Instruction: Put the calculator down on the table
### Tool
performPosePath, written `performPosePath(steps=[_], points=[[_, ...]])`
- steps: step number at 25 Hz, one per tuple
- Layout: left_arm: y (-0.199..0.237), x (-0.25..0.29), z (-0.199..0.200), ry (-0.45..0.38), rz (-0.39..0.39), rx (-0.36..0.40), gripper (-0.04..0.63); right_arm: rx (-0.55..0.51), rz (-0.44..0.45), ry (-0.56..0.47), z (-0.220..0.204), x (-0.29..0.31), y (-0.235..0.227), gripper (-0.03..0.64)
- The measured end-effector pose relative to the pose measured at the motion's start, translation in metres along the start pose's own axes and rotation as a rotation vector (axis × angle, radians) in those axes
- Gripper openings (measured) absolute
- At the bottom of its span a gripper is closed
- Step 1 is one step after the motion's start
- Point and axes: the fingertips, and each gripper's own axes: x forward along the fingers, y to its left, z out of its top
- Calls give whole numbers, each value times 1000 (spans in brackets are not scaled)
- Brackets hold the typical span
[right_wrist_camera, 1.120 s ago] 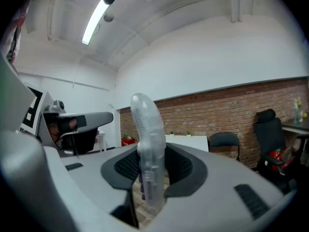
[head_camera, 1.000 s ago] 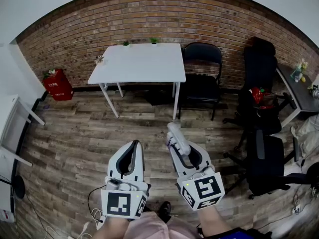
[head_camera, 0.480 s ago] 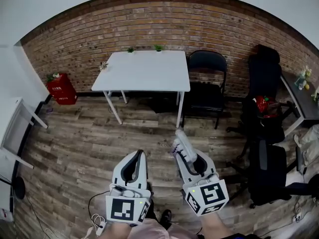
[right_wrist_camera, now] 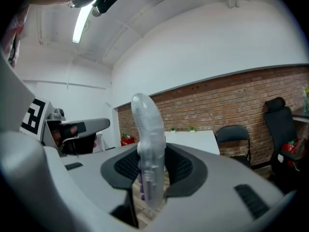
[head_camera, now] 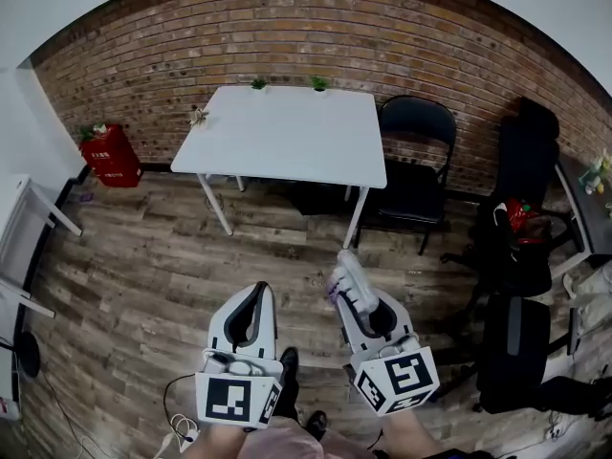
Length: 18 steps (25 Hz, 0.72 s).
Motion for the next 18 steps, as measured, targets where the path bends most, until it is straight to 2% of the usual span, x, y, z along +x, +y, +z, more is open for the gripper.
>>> performPosePath(steps=[4,9,18], points=[[37,45,-3,16,-10,7,11,1,-3,8,11,60,-8,135],[78,94,10,-17,-10,26,11,-17,-22,-5,31,118,-21,135],[118,154,16,-36,-36,32,11,-33,-64,-37,60,178,-45,135]])
